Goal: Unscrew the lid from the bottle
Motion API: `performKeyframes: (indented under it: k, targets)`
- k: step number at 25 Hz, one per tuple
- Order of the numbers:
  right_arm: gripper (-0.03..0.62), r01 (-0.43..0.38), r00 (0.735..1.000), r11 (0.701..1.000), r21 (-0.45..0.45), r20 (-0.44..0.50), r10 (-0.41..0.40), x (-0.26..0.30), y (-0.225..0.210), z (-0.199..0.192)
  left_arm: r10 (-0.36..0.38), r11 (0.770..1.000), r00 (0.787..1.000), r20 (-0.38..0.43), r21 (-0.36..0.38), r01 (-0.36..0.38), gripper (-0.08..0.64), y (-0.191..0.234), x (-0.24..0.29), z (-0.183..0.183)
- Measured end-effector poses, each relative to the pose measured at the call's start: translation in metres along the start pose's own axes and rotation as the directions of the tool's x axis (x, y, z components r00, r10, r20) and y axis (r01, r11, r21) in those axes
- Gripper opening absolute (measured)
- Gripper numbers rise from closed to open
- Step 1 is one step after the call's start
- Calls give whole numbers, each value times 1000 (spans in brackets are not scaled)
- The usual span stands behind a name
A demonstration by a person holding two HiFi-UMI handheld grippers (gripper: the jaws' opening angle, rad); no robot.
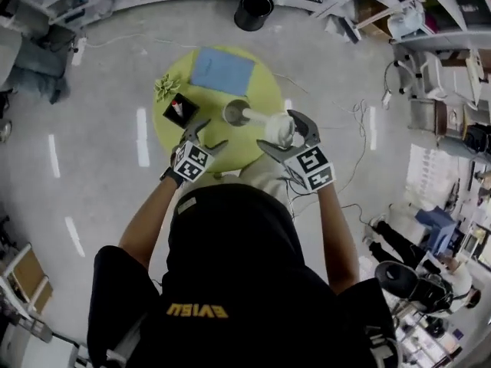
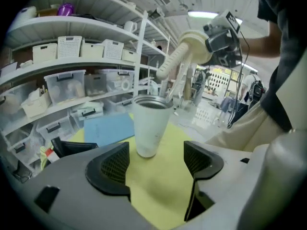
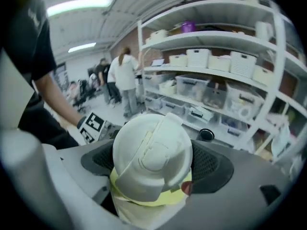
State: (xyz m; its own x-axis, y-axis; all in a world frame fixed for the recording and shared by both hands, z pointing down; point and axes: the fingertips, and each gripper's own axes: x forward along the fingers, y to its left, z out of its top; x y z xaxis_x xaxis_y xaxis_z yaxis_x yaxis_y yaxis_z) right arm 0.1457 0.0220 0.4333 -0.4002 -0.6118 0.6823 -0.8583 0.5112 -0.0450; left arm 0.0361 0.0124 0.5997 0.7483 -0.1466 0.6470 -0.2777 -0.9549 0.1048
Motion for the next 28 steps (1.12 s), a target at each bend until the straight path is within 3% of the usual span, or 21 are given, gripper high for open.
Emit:
performKeyframes:
  k: [2, 5, 7, 8, 10, 15, 19, 23, 28]
  targets:
    - [459, 50, 986, 964, 260, 140, -89, -24, -6, -3, -19, 1000, 998, 58, 24, 17, 356, -6, -21, 23]
    - [459, 32, 929, 828, 560, 289, -232, -61, -22, -5, 1, 999, 986, 164, 33, -7, 308, -15, -53, 68]
    - [459, -20, 888, 734, 679, 349, -298, -79, -32, -7, 30, 999, 972, 233, 17, -35, 284, -15, -73, 100]
    - [459, -37, 870, 702, 712, 368, -328, -85, -33, -8, 39, 999, 964, 262, 10, -43, 279, -12, -83, 115]
    - [459, -49, 842, 670, 740, 392, -372, -92, -32, -8, 50, 998, 951, 306, 9, -55, 278, -6, -98, 139]
    - [459, -135, 783, 641, 755, 477, -398, -115, -27, 2, 54, 997, 927, 371, 31, -71, 270, -15, -120, 178]
    - [459, -146, 767, 641, 753, 496, -408, -128, -17, 8, 118, 992, 912, 393, -11, -124, 245, -7, -138, 191]
    - [459, -148, 769, 658, 738, 505, -393, -126, -12, 25, 157, 988, 908, 389, -57, -146, 202, 14, -153, 190]
    - [459, -124, 819, 704, 699, 473, -326, -150, -9, 22, 186, 982, 905, 383, -58, -178, 81, -20, -151, 196]
